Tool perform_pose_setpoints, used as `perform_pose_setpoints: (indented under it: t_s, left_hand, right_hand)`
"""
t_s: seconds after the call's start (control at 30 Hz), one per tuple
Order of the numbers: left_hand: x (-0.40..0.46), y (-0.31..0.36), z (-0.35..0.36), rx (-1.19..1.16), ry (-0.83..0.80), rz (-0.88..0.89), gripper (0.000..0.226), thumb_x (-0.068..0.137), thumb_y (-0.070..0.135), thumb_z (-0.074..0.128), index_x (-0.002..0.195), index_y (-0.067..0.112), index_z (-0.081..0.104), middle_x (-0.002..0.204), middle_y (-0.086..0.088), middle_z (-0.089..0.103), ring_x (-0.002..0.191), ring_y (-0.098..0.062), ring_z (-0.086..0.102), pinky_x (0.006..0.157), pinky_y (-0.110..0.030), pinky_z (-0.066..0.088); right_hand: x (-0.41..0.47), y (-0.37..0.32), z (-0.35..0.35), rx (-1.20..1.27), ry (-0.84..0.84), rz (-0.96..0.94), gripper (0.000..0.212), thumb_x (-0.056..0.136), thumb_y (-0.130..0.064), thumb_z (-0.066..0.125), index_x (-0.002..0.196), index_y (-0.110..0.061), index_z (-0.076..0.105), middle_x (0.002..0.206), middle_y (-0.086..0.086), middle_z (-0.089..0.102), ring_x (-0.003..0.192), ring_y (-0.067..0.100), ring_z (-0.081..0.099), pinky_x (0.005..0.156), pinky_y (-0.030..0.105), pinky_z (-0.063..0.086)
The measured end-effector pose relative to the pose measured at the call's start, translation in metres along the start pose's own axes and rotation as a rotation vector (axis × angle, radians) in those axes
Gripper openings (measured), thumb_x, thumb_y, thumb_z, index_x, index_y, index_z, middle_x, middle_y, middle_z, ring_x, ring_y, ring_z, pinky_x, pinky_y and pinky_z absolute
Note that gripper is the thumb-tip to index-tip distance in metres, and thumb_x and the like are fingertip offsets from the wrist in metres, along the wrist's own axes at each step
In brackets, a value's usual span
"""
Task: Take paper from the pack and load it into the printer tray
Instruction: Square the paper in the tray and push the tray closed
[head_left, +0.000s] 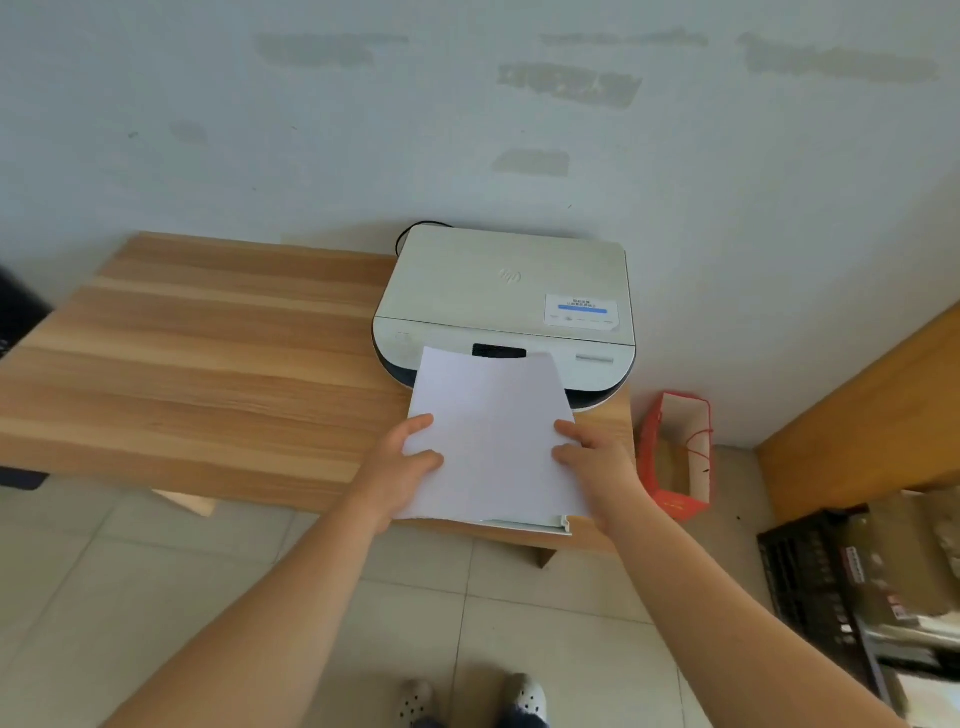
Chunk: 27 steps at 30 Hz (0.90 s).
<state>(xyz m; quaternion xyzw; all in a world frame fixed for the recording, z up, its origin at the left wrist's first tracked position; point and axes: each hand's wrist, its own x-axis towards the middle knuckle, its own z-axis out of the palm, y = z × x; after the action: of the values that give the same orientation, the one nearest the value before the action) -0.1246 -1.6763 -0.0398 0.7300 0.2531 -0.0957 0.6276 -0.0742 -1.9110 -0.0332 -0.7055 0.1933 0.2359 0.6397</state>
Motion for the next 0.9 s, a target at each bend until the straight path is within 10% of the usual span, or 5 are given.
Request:
perform_pose_setpoints:
  t_s: [0.9]
  left_hand:
    - [0.004, -0.092, 0.003, 0.042, -0.146, -0.227, 0.051, 0.085, 0.006, 0.062, 0.131, 0.027, 0.053, 0.130, -0.001, 0.050, 0.096, -0.009, 0.057, 0.069, -0.019, 0.044]
  right_hand:
    - [0.000, 0.118, 0.010, 0.082, 0.105, 0.266, 0.038, 0.085, -0.003, 0.057, 0.118, -0.022, 0.064, 0.108, 0.007, 0.067, 0.096, 0.030, 0.066, 0.089, 0.044, 0.055]
